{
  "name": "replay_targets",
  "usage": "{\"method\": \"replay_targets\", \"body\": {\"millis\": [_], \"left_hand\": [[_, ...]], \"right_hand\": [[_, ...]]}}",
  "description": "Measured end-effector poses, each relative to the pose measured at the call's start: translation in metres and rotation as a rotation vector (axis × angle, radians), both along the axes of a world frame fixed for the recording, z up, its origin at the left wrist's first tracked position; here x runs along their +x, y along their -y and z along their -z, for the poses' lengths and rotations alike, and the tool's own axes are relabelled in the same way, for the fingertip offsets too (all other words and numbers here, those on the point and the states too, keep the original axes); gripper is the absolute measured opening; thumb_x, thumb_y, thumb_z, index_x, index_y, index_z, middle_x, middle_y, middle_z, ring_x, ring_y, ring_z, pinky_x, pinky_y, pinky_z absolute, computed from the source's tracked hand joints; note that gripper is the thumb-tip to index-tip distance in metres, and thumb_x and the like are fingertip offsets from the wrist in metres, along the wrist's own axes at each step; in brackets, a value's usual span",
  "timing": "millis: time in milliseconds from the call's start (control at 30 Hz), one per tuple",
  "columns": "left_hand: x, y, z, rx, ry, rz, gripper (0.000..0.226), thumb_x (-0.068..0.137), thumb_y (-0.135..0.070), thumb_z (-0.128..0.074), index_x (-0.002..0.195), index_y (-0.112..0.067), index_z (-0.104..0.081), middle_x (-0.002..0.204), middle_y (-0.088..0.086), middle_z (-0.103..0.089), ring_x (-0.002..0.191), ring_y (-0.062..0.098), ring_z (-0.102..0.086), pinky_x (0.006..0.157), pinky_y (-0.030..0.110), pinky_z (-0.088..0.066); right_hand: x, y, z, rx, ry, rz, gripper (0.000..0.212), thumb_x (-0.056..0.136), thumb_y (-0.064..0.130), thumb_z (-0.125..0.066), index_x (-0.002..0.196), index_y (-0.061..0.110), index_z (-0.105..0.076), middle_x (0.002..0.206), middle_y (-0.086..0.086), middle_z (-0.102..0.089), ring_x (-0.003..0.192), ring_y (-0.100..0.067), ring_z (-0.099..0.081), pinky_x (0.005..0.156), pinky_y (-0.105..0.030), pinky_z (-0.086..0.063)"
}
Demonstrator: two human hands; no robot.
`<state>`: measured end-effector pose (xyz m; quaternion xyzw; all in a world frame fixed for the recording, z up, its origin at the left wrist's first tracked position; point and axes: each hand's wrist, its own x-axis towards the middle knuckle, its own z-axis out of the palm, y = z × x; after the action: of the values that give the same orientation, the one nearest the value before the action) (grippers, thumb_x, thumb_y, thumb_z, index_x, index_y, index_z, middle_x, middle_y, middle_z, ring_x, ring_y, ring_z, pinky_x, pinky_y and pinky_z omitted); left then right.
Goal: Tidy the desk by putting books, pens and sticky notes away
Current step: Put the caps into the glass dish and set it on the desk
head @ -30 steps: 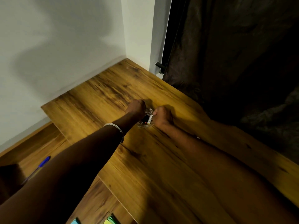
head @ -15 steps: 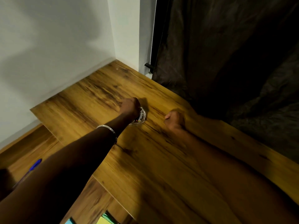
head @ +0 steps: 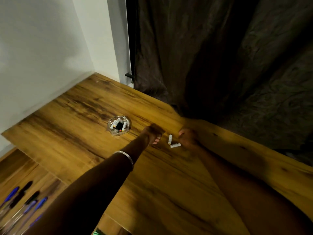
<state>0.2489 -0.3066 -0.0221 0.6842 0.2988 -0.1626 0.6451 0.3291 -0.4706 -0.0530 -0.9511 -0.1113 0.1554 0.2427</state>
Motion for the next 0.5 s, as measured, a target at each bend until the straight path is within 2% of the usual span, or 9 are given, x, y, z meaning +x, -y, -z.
{"method": "replay_targets", "body": {"millis": [100,167,233,300,400,467,500], "left_hand": [[-0.003,0.014,0.006,-0.004,0.003,0.036,0.033,0.098,-0.005,-0.038,0.071,-0.018,-0.052,0.054,-0.004,-0.043,0.049,0.008,-0.035,0.049,0.017,-0.030],[-0.003,0.016,0.011,-0.029,0.014,0.014,0.033,0.098,-0.006,-0.036,0.075,-0.019,-0.056,0.055,-0.004,-0.045,0.047,0.008,-0.037,0.047,0.016,-0.030],[-0.007,0.018,0.009,-0.024,-0.002,-0.004,0.031,0.099,-0.009,-0.038,0.077,-0.019,-0.058,0.062,-0.001,-0.048,0.053,0.010,-0.042,0.052,0.019,-0.036],[-0.009,0.020,0.010,-0.021,-0.014,-0.025,0.031,0.099,-0.010,-0.039,0.077,-0.019,-0.059,0.068,0.001,-0.051,0.059,0.012,-0.046,0.057,0.022,-0.041],[-0.015,0.021,0.010,-0.025,-0.059,-0.064,0.031,0.099,-0.010,-0.038,0.075,-0.016,-0.057,0.073,0.004,-0.055,0.066,0.014,-0.051,0.064,0.025,-0.045],[-0.019,0.019,0.010,-0.077,-0.120,-0.038,0.024,0.100,-0.017,-0.040,0.086,-0.009,-0.058,0.082,0.006,-0.058,0.073,0.017,-0.055,0.068,0.025,-0.046],[-0.021,0.017,0.011,-0.114,-0.142,-0.008,0.024,0.100,-0.021,-0.040,0.095,-0.008,-0.059,0.090,0.007,-0.060,0.080,0.021,-0.058,0.070,0.026,-0.047]], "right_hand": [[-0.007,0.017,0.011,0.004,-0.002,-0.099,0.021,0.080,0.011,-0.069,0.101,0.008,-0.069,0.111,-0.012,-0.067,0.104,-0.029,-0.062,0.086,-0.031,-0.048],[-0.010,0.022,0.017,0.029,0.021,-0.154,0.016,0.076,0.011,-0.073,0.092,0.008,-0.073,0.104,-0.013,-0.069,0.098,-0.030,-0.064,0.082,-0.031,-0.049],[-0.016,0.024,0.019,0.027,0.071,-0.197,0.013,0.077,0.010,-0.071,0.089,0.009,-0.074,0.101,-0.011,-0.068,0.097,-0.029,-0.063,0.078,-0.030,-0.048],[-0.022,0.025,0.021,-0.004,0.098,-0.217,0.017,0.079,0.009,-0.067,0.095,0.010,-0.073,0.102,-0.009,-0.066,0.098,-0.025,-0.060,0.075,-0.025,-0.041],[-0.027,0.027,0.025,0.116,0.028,-0.254,0.015,0.076,-0.005,-0.068,0.090,-0.006,-0.071,0.097,-0.023,-0.068,0.087,-0.027,-0.061,0.072,-0.022,-0.042],[-0.029,0.025,0.022,0.218,-0.011,-0.295,0.015,0.072,-0.010,-0.071,0.086,-0.011,-0.070,0.092,-0.027,-0.069,0.081,-0.021,-0.058,0.066,-0.015,-0.039],[-0.030,0.022,0.021,0.240,-0.030,-0.329,0.015,0.071,-0.009,-0.073,0.087,-0.008,-0.071,0.090,-0.022,-0.070,0.081,-0.018,-0.058,0.067,-0.018,-0.041]]}}
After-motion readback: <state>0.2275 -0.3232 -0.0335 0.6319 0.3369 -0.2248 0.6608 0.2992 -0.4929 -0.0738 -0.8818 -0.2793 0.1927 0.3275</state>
